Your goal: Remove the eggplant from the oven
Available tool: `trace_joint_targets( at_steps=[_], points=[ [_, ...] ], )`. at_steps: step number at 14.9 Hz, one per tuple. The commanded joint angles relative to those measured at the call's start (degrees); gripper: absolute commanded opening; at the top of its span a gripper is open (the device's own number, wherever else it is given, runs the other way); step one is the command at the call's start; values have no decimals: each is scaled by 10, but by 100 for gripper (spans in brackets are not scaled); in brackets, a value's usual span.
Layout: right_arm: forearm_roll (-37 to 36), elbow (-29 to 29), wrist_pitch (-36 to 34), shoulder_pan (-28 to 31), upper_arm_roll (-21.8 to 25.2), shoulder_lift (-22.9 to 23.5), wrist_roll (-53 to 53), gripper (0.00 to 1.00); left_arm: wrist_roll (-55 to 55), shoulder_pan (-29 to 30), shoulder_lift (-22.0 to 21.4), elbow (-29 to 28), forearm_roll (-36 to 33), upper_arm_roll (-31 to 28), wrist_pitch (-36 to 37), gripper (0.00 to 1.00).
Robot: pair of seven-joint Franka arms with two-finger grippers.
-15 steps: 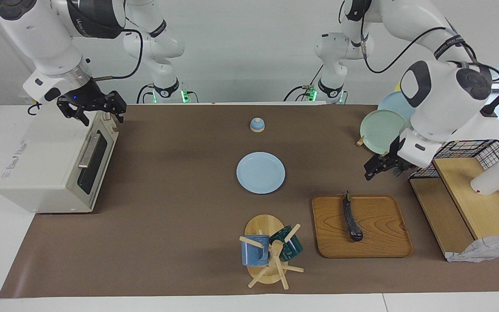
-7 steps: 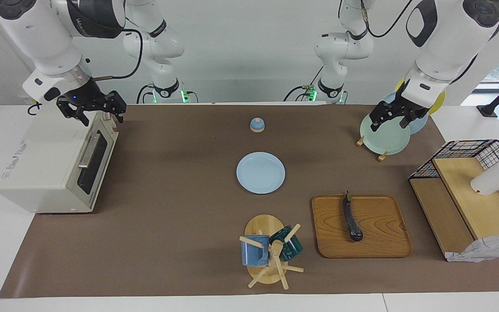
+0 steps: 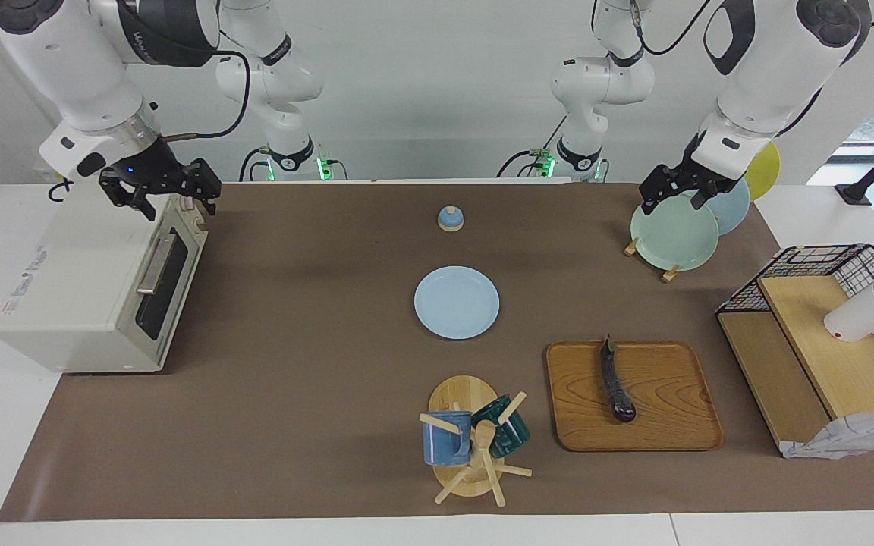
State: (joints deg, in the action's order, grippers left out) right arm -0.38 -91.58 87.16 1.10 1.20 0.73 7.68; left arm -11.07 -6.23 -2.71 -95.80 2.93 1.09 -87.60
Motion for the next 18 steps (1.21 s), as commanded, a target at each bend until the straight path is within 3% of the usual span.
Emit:
trace_joint_targets(
  at_steps=[1, 18],
  points=[
    [6, 9, 6, 3, -1, 7, -10, 100, 7, 26, 9, 51, -9, 23, 47, 100],
    [6, 9, 13, 3, -1, 6, -9, 100, 9, 25, 8, 52, -7, 26, 47, 100]
  ],
)
